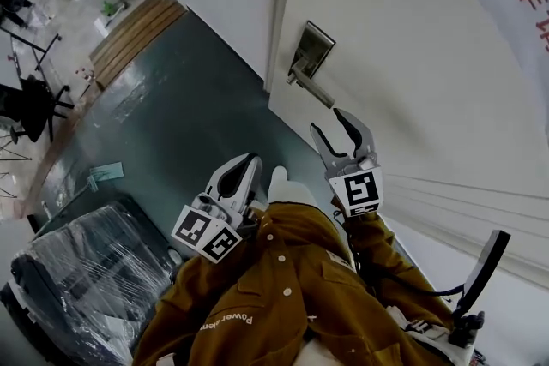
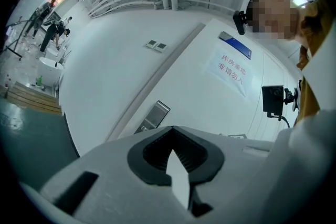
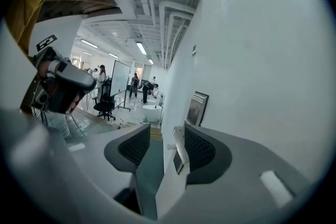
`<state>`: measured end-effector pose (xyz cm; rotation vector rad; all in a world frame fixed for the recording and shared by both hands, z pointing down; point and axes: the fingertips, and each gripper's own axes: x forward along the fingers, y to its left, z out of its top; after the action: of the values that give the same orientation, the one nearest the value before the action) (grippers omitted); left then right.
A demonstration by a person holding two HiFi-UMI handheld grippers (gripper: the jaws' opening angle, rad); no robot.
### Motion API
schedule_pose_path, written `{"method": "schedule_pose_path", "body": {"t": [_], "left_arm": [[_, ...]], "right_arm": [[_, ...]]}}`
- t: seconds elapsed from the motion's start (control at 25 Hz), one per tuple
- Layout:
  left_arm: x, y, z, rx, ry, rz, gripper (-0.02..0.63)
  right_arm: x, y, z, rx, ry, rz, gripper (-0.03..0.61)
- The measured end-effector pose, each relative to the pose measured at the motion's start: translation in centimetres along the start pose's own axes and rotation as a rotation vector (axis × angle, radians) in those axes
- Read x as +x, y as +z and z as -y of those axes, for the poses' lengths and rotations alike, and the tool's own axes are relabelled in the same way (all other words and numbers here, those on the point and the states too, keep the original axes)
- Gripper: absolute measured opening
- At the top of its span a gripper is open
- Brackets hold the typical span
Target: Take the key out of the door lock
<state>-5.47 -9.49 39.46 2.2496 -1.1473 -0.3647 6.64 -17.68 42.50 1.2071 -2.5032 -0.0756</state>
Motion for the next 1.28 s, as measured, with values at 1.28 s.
{"method": "schedule_pose_path", "body": {"t": [1.28], "left_arm": [[14.2,-6.1,-14.0,-0.666,-0.043,-0.071,0.144]], "right_arm": [[5.9,-6.6,3.7,-0.022,-0.052,-0.175,0.146]]}}
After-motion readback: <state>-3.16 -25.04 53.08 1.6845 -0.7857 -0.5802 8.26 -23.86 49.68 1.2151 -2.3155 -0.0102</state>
